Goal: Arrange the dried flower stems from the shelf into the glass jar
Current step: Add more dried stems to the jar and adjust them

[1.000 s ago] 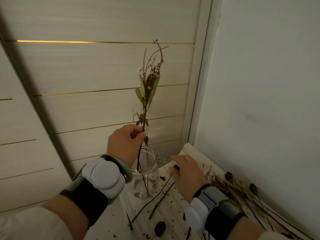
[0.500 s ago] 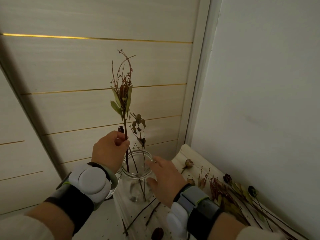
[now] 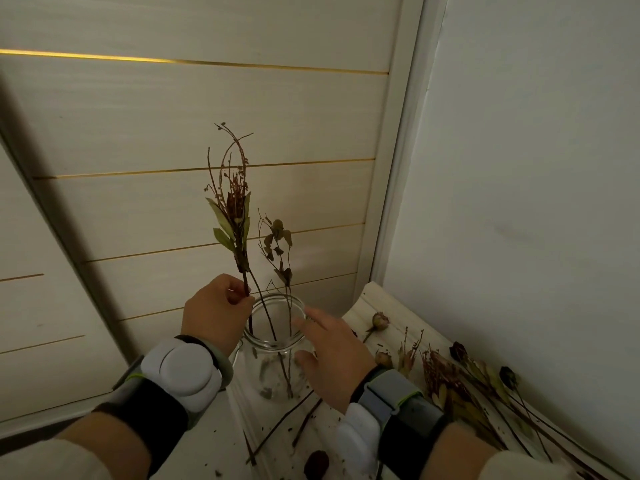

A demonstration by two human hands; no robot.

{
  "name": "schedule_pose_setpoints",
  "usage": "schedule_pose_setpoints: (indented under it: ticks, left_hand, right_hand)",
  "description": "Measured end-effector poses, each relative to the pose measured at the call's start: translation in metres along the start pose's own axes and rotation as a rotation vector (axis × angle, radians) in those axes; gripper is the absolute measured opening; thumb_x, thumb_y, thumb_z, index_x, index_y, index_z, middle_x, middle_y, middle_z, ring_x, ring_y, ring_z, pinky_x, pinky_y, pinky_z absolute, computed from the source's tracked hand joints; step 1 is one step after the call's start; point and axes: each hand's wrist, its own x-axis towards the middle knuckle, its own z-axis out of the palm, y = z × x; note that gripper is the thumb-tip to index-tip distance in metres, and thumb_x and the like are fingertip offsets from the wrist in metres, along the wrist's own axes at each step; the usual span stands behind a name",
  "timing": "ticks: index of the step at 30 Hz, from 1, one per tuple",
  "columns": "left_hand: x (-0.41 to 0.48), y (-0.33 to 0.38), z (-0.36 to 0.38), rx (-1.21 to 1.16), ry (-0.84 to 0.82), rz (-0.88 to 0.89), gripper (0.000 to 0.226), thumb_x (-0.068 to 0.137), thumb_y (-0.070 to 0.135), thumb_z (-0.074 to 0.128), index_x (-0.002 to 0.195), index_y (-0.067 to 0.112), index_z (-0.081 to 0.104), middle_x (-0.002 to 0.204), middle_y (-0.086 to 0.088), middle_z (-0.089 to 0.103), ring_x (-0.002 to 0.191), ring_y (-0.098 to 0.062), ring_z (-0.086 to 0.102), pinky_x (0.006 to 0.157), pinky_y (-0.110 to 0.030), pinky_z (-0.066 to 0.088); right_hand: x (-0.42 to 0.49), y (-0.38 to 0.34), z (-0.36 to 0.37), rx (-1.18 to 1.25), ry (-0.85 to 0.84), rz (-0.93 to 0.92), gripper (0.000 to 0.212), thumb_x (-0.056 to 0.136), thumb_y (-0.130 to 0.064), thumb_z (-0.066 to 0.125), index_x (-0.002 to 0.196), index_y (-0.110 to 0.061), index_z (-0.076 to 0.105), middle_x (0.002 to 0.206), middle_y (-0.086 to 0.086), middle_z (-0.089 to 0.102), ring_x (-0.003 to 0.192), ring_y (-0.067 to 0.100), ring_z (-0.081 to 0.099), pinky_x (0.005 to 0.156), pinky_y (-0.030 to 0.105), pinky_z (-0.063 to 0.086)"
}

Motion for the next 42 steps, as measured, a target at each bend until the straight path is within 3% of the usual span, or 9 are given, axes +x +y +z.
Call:
schedule_pose_setpoints:
  ticks: [10,13,16,29,36,42]
  left_hand:
    - [-0.001,-0.008,0.008,0.059,-0.031,-0.005,0.019,0.091,0.027,0.056,0.103,0.014,0.062,0.091,0.0,0.061,0.085,-0.017,0.053,0.081,-0.027,0.042]
    - [0.0,-0.008,0.008,0.1,-0.03,0.002,0.024,0.092,0.031,0.053,0.105,0.014,0.064,0.104,-0.004,0.065,0.092,-0.022,0.057,0.087,-0.031,0.044]
    - [0.001,-0.01,0.009,0.136,-0.036,0.005,0.025,0.09,0.031,0.055,0.106,0.014,0.066,0.112,-0.006,0.063,0.1,-0.024,0.058,0.086,-0.03,0.043]
    - [0.003,-0.018,0.014,0.142,-0.067,-0.025,0.02,0.085,0.026,0.063,0.103,0.018,0.065,0.112,-0.005,0.062,0.099,-0.023,0.059,0.084,-0.03,0.043]
    - [0.008,-0.01,0.022,0.082,-0.103,-0.017,0.061,0.08,0.044,0.067,0.131,0.015,0.049,0.126,-0.004,0.059,0.115,-0.024,0.055,0.097,-0.035,0.042]
    - [0.026,0.009,0.03,0.004,-0.272,-0.125,0.103,0.075,0.052,0.068,0.149,0.008,0.011,0.14,-0.009,0.05,0.129,-0.028,0.046,0.105,-0.037,0.036]
  right_hand:
    - [-0.002,0.0,0.0,0.01,-0.009,0.012,0.05,0.097,-0.027,0.042,0.146,-0.026,0.027,0.157,-0.006,0.014,0.144,0.014,0.015,0.116,0.023,0.012]
    - [-0.002,0.0,0.0,0.008,-0.016,0.019,0.051,0.097,-0.028,0.041,0.146,-0.027,0.026,0.157,-0.007,0.013,0.144,0.013,0.014,0.116,0.024,0.012]
    - [-0.001,0.0,0.0,0.011,-0.017,0.015,0.051,0.097,-0.027,0.042,0.146,-0.026,0.027,0.157,-0.007,0.013,0.144,0.014,0.015,0.116,0.024,0.013]
    - [0.0,0.003,0.007,0.027,0.012,0.018,0.049,0.097,-0.026,0.043,0.144,-0.025,0.031,0.157,-0.005,0.016,0.143,0.017,0.018,0.116,0.029,0.019]
    - [0.001,0.005,0.006,0.03,0.019,0.007,0.049,0.096,-0.025,0.044,0.144,-0.023,0.032,0.156,-0.003,0.018,0.143,0.018,0.02,0.116,0.029,0.019]
    - [0.002,0.002,0.009,0.038,0.064,0.013,0.054,0.089,-0.04,0.031,0.139,-0.021,0.042,0.151,0.0,0.031,0.136,0.022,0.034,0.109,0.03,0.03]
